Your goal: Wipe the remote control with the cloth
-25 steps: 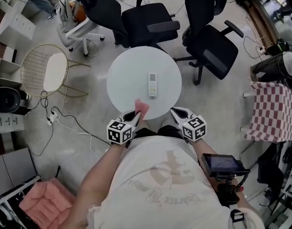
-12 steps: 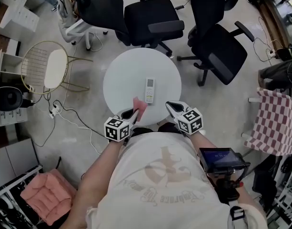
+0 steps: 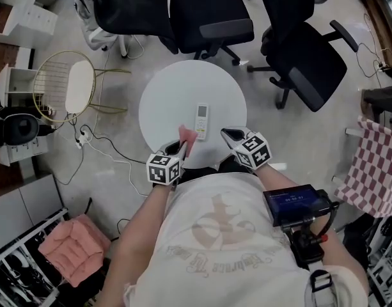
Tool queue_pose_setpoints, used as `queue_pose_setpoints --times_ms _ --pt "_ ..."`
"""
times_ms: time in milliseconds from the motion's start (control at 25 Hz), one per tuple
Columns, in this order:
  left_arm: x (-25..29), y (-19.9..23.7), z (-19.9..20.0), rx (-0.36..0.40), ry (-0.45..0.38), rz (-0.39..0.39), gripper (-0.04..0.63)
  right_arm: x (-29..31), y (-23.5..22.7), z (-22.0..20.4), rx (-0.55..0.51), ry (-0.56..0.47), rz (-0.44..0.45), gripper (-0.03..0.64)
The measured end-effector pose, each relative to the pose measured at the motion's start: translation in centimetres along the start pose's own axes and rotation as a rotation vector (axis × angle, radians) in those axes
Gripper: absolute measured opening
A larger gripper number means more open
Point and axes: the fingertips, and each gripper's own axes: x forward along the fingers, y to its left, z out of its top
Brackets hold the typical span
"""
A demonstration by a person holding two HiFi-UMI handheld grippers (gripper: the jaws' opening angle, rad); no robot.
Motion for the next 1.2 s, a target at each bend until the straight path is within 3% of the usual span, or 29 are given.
queue_pose_setpoints --times_ms 280,600,1000,1200 --pt "2.3 1.8 0.5 -0.04 0.062 -0.067 0.034 2.3 -0.4 0.3 0.035 0.024 -0.017 0.008" --pt "7.7 2.3 2.1 0.008 0.179 -0.084 0.034 2.5 -1.4 0.3 0.075 0.011 -0.048 0.008" --pt "11.6 4.1 5.2 0.077 0.238 -0.052 0.034 2.5 -2.2 0.2 0.155 -0.003 -0.065 0.008" --pt "15.0 4.9 5.7 0.129 0.283 0.02 0.034 2.5 -3.8 -1.8 0.186 -0.003 -0.074 0.008"
